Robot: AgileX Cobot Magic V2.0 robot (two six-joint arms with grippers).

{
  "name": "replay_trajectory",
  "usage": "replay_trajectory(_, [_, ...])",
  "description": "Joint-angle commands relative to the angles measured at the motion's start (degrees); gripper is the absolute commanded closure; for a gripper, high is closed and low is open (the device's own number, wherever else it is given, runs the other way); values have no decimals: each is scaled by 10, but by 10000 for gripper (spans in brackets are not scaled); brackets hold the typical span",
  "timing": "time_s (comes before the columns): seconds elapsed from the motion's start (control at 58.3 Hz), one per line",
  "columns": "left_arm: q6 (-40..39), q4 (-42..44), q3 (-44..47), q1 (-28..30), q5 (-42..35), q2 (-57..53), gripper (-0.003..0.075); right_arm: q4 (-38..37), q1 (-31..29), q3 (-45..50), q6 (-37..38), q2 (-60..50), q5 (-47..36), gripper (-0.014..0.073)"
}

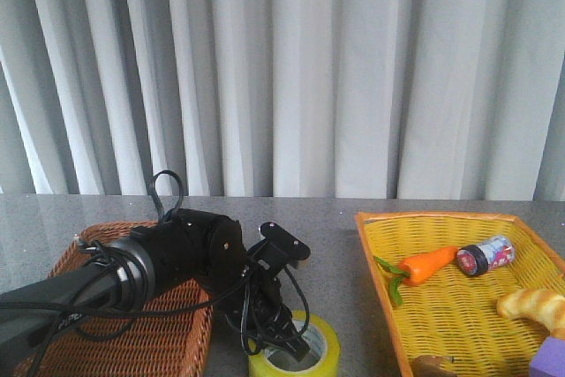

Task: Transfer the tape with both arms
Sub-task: 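Move the left gripper down onto the tape roll on the table, then grasp the tape roll with the left gripper and lift it, then lower the tape roll into the brown basket and open left gripper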

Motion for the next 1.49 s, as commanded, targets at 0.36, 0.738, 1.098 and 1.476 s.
replay_trajectory(0.36, [-4,-12,-18,-3,-1,-106,577,-4,-4,-14,-3,-7,-26,201])
replay_trajectory(0.738, [-4,39,-18,46,23,-214,577,-4,-4,-14,-3,-7,-26,201])
replay_trajectory(1.098, [-4,51,-17,199,88,-206,577,-4,-4,-14,-3,-7,-27,201])
replay_trajectory(1.476, [-4,51,-17,231,95,-105,575,-4,-4,-14,-3,-7,-27,201])
